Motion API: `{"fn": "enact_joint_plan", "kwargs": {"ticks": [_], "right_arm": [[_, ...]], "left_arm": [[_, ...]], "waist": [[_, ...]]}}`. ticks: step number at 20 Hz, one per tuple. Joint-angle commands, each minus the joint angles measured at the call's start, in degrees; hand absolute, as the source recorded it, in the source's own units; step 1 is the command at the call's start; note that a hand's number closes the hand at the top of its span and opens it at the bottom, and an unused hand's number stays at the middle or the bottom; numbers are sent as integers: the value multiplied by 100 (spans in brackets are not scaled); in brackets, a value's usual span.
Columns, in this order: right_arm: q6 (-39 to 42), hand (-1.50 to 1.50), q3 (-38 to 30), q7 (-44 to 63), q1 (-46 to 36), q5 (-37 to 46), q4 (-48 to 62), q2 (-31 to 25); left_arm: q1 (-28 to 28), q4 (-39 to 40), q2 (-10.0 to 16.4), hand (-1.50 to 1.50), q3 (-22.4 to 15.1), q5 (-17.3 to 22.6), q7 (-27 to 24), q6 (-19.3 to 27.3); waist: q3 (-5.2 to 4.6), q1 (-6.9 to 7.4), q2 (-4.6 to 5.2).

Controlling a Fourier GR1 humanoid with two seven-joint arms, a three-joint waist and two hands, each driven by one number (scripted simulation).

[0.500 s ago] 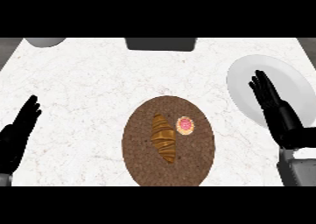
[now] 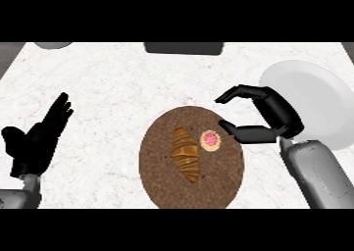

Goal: Pick the croissant from the placemat and place it in the plate

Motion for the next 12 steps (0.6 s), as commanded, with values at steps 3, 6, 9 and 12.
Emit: {"fn": "enact_joint_plan", "kwargs": {"ticks": [3,6,9,12], "right_arm": [[544,-150,52,-1780,-342,6,2019,622],[1021,-150,421,-2414,-466,681,2369,161],[892,-150,507,-2718,-778,1211,2579,-76],[773,-150,733,-2674,-1051,1685,2887,-10]], "left_arm": [[-265,475,-334,0,-78,44,-93,-95],[-463,745,-281,0,121,130,-162,-246],[-503,620,-394,0,93,21,42,-67],[-731,835,-327,0,189,9,56,-221]], "waist": [[42,-23,54],[36,-108,13],[35,-142,-13],[33,-166,-17]]}}
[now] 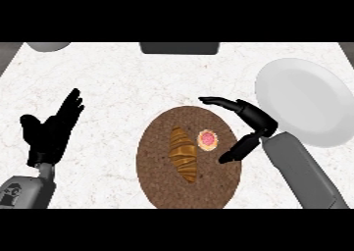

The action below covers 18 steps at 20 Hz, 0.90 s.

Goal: Pick the croissant from the placemat and place it in the plate

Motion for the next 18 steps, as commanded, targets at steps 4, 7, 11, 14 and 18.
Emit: {"fn": "enact_joint_plan", "kwargs": {"ticks": [4,7,11,14,18], "right_arm": [[308,-150,112,704,-412,540,-356,-93],[331,-150,280,896,-413,878,-475,3],[506,-150,529,1371,-320,1243,-699,-8],[561,-150,833,2002,-111,1484,-1372,158],[451,-150,940,2083,-283,2075,-1364,95]], "left_arm": [[4,295,-13,0,256,-131,-244,-149],[245,-146,-185,0,159,-140,51,-53],[87,-78,-285,0,126,-285,138,11],[195,-228,23,0,410,-105,233,-242],[-158,277,-191,0,389,-210,100,-296]], "waist": [[-5,-107,-46],[-3,-79,-51],[-3,-97,-51],[-4,-111,-69],[-5,-128,-49]]}}
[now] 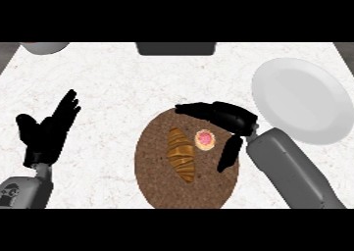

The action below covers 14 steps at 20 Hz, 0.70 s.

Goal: Pick the croissant from the placemat and place it in the plate

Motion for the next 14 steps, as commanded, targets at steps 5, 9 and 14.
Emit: {"fn": "enact_joint_plan", "kwargs": {"ticks": [5,9,14], "right_arm": [[79,-150,292,493,79,963,-196,99],[374,-150,288,701,-143,1225,-113,435],[585,-150,229,971,-151,1544,134,767]], "left_arm": [[9,-314,-140,0,66,-183,224,78],[-356,401,-110,0,289,-201,-73,-221],[272,-142,-342,0,151,-353,-124,-158]], "waist": [[2,15,0],[0,-7,9],[1,34,4]]}}
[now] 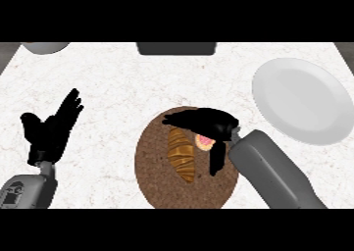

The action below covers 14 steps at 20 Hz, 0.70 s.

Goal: Pick the croissant from the placemat and place it in the plate

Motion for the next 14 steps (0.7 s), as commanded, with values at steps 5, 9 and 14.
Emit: {"fn": "enact_joint_plan", "kwargs": {"ticks": [5,9,14], "right_arm": [[-83,-150,-132,129,-42,794,384,482],[-321,-150,-345,-282,-357,1031,966,625],[-337,-150,128,123,115,1441,686,840]], "left_arm": [[-60,17,-193,0,95,-251,38,-29],[-267,263,-312,0,168,-242,-27,-120],[52,-133,-346,0,154,-410,125,-22]], "waist": [[1,12,4],[1,14,11],[1,11,-1]]}}
